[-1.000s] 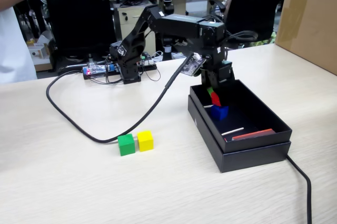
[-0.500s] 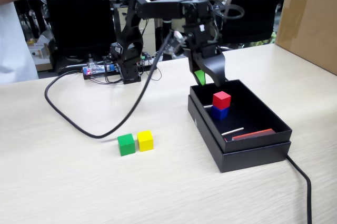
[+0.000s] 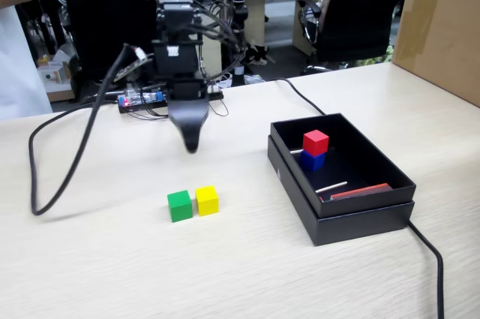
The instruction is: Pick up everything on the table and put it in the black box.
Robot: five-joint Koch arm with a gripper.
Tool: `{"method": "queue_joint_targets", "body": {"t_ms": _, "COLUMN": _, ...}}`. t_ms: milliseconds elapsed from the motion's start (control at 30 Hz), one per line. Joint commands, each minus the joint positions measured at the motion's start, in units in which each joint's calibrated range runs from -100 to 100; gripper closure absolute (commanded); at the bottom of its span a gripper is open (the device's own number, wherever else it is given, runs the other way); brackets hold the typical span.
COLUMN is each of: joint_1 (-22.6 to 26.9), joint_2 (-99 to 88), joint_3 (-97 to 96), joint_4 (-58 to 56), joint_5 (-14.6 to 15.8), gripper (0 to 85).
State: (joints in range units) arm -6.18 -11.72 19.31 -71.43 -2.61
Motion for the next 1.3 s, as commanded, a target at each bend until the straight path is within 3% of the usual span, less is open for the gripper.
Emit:
{"method": "queue_joint_targets", "body": {"t_ms": 0, "joint_1": -1.47, "joint_2": 5.35, "joint_3": 7.26, "joint_4": 1.58, "joint_5": -1.90, "gripper": 37.5}}
{"method": "queue_joint_targets", "body": {"t_ms": 400, "joint_1": -2.59, "joint_2": 26.23, "joint_3": 19.23, "joint_4": 1.49, "joint_5": -2.15, "gripper": 38.3}}
{"method": "queue_joint_targets", "body": {"t_ms": 567, "joint_1": -2.44, "joint_2": 31.16, "joint_3": 20.77, "joint_4": 1.49, "joint_5": -2.10, "gripper": 43.4}}
{"method": "queue_joint_targets", "body": {"t_ms": 800, "joint_1": -2.64, "joint_2": 36.67, "joint_3": 25.21, "joint_4": 1.49, "joint_5": -1.90, "gripper": 69.4}}
{"method": "queue_joint_targets", "body": {"t_ms": 933, "joint_1": -2.74, "joint_2": 37.59, "joint_3": 26.75, "joint_4": 1.49, "joint_5": -1.71, "gripper": 78.7}}
{"method": "queue_joint_targets", "body": {"t_ms": 1133, "joint_1": -3.03, "joint_2": 18.54, "joint_3": 20.95, "joint_4": 1.32, "joint_5": -1.66, "gripper": 78.7}}
{"method": "queue_joint_targets", "body": {"t_ms": 1267, "joint_1": 1.12, "joint_2": 0.87, "joint_3": 13.42, "joint_4": 0.37, "joint_5": -0.20, "gripper": 78.6}}
